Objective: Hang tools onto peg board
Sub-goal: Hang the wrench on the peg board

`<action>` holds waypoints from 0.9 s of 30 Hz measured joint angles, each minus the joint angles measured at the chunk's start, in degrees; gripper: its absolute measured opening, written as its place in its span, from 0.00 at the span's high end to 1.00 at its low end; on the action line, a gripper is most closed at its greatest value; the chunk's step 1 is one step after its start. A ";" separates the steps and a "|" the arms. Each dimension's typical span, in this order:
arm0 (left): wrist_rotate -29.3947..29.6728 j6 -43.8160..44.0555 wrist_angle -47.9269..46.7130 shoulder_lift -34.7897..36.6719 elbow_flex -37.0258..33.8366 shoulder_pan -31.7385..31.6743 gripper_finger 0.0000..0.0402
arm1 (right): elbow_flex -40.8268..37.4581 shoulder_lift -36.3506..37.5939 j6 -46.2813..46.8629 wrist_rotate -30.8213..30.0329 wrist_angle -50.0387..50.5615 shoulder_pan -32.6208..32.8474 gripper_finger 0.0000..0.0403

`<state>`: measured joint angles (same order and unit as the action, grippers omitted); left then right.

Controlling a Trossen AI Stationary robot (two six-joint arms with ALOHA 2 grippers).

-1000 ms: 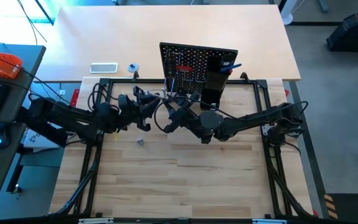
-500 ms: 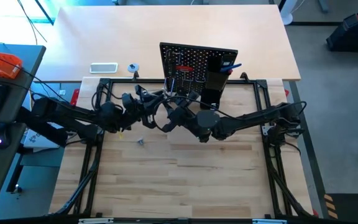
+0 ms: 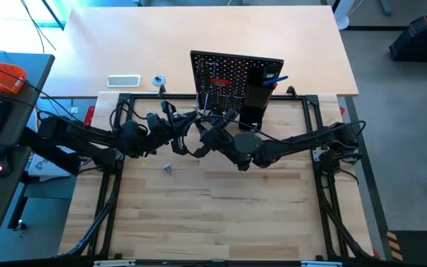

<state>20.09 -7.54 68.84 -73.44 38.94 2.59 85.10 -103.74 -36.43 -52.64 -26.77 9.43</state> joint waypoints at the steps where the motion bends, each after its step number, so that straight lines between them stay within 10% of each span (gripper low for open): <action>1: -0.60 -0.46 -0.65 0.18 0.00 0.02 0.99 | 0.02 0.00 0.02 -0.78 0.63 0.06 0.73; 19: -7.87 -3.73 -26.64 11.89 -0.04 0.09 1.00 | 0.02 0.33 -7.50 -15.89 10.31 6.90 0.66; 27: -14.78 -2.36 -46.81 15.12 -0.04 -3.61 1.00 | 0.02 0.39 4.47 -22.52 28.34 9.86 0.66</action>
<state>5.30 -9.90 22.03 -58.32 38.89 -1.02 85.12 -103.35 -31.95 -75.16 1.57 19.29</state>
